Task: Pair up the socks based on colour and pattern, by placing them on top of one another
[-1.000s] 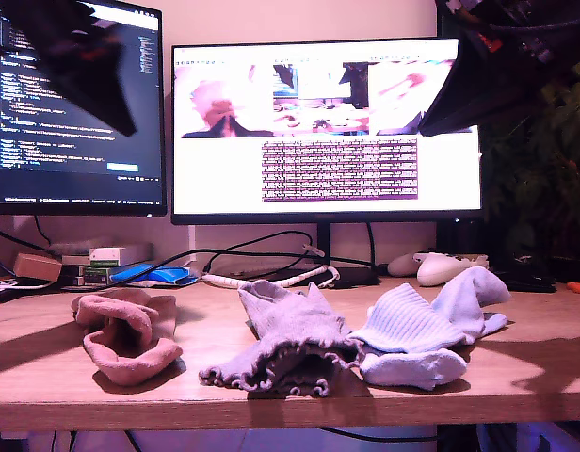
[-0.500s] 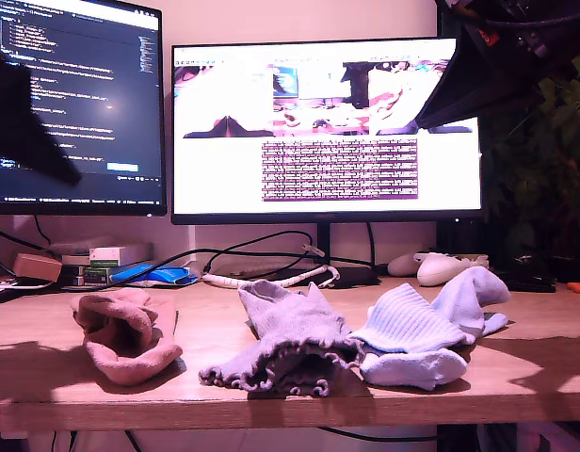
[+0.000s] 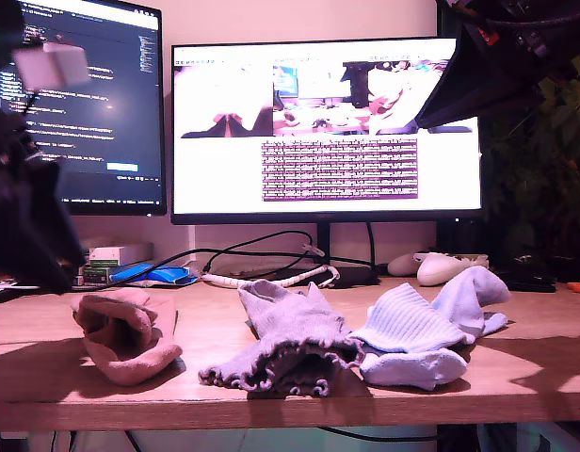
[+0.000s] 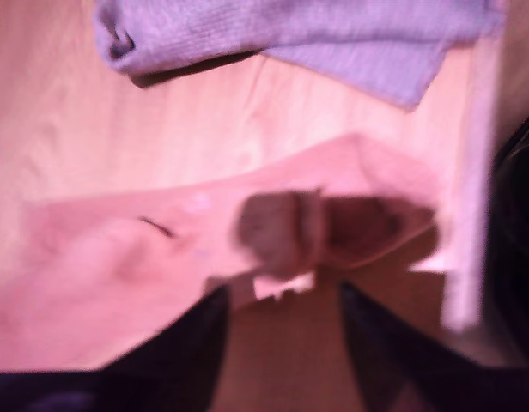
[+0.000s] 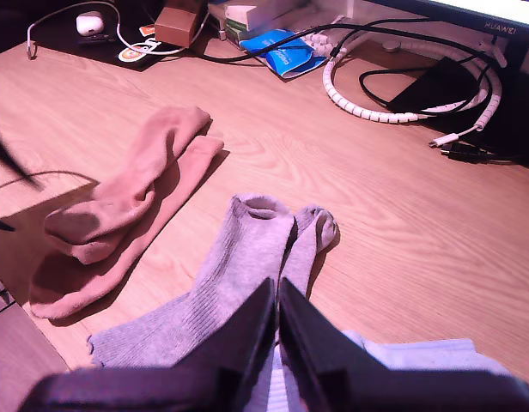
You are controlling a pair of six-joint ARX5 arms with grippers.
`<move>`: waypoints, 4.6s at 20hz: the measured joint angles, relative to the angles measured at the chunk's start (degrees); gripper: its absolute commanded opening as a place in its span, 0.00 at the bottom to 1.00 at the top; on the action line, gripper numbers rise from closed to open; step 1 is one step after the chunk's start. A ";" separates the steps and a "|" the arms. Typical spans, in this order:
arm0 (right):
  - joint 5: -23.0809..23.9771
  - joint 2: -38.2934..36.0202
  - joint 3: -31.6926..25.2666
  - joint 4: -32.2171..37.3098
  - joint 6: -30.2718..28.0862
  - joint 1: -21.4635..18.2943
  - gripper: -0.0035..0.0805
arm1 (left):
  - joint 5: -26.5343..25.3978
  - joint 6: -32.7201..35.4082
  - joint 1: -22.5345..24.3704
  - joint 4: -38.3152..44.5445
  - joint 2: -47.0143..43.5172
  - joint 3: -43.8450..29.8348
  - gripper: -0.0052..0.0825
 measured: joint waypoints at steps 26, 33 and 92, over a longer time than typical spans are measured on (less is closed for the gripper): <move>0.02 0.00 0.00 -0.17 0.00 0.00 0.03 | -3.37 -2.91 -7.06 6.08 3.87 1.49 0.03; 0.00 0.00 0.00 -0.15 0.00 0.00 0.03 | -0.92 -6.19 -10.21 -2.40 1.29 2.95 0.03; 8.20 -39.30 -11.61 -20.39 9.66 -18.29 0.03 | 0.42 -58.90 9.01 -0.04 -49.13 -12.17 0.03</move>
